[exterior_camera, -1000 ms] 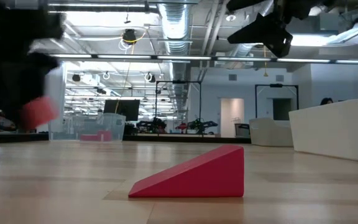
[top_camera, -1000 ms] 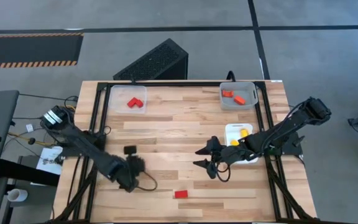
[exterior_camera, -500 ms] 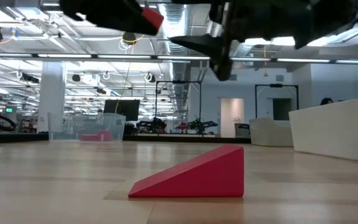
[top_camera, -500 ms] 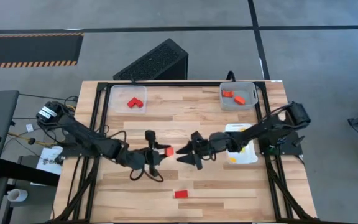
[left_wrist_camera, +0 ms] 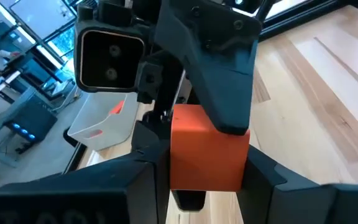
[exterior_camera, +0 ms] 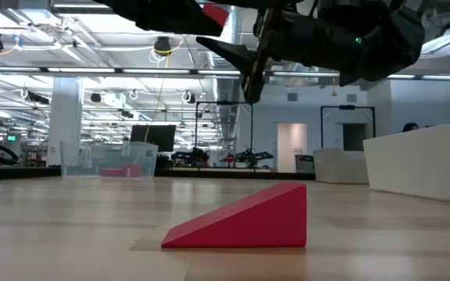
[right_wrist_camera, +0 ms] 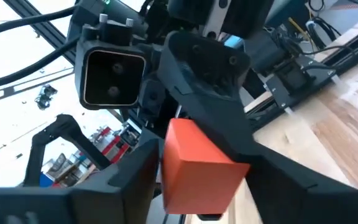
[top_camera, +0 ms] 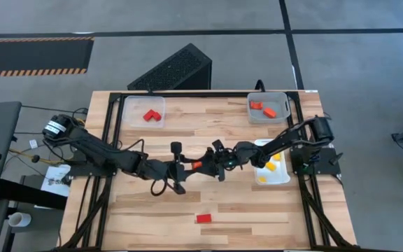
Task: Sort & place blocks by color
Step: Put the orange block into the gray bin
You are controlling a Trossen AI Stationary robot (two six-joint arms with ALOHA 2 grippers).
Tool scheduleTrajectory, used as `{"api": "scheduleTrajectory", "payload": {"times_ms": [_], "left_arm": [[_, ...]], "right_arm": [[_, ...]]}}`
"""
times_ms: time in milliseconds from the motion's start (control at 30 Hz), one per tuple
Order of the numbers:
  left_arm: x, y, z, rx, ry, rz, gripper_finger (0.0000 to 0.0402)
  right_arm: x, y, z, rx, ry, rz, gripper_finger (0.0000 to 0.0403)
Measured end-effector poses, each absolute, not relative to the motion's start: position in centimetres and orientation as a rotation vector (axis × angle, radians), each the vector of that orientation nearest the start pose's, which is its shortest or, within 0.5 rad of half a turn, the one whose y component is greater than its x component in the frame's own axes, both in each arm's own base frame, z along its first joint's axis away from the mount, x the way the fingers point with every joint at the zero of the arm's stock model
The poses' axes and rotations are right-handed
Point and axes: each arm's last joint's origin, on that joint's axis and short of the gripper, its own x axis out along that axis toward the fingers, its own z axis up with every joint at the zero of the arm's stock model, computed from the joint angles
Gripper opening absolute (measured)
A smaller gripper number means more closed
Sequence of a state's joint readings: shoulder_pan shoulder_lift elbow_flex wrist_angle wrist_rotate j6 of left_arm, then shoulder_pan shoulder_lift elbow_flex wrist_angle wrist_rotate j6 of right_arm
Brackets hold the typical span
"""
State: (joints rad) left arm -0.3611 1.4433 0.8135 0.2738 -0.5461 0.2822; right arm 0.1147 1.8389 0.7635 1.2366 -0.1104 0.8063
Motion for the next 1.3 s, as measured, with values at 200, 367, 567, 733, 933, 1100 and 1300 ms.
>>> {"api": "scheduleTrajectory", "payload": {"times_ms": [200, 367, 567, 733, 933, 1100, 1300], "left_arm": [[29.2, -9.3, 23.8, 0.447, 0.349, 0.149, 0.012], [29.1, -9.1, 23.8, 0.375, 0.347, 0.206, 0.0168], [27.7, -8.4, 25.6, 0.33, 0.335, 0.254, 0.0242], [25.8, -7.3, 27.3, 0.23, 0.339, 0.291, 0.0284], [26.5, -7.6, 25.7, 0.021, 0.422, 0.143, 0.0296], [29.0, -9.2, 22.8, -0.032, 0.435, 0.043, 0.0295], [31.7, -10.5, 19.2, -0.079, 0.448, -0.07, 0.0295]], "right_arm": [[35.0, 4.7, 19.3, 0.811, -0.079, 0.294, 0.014], [34.8, 4.1, 19.9, 0.768, -0.082, 0.31, 0.013], [34.2, 2.3, 21.6, 0.753, -0.034, 0.252, 0.013], [32.4, 0.2, 23.6, 0.699, 0.086, 0.101, 0.0131], [26.4, -3.3, 25.9, 0.618, 0.337, -0.42, 0.0133], [19.9, -5.7, 27.3, 0.582, 0.526, -0.87, 0.0138], [15.3, -8.3, 26.5, 0.633, 0.73, -1.155, 0.0137]]}}
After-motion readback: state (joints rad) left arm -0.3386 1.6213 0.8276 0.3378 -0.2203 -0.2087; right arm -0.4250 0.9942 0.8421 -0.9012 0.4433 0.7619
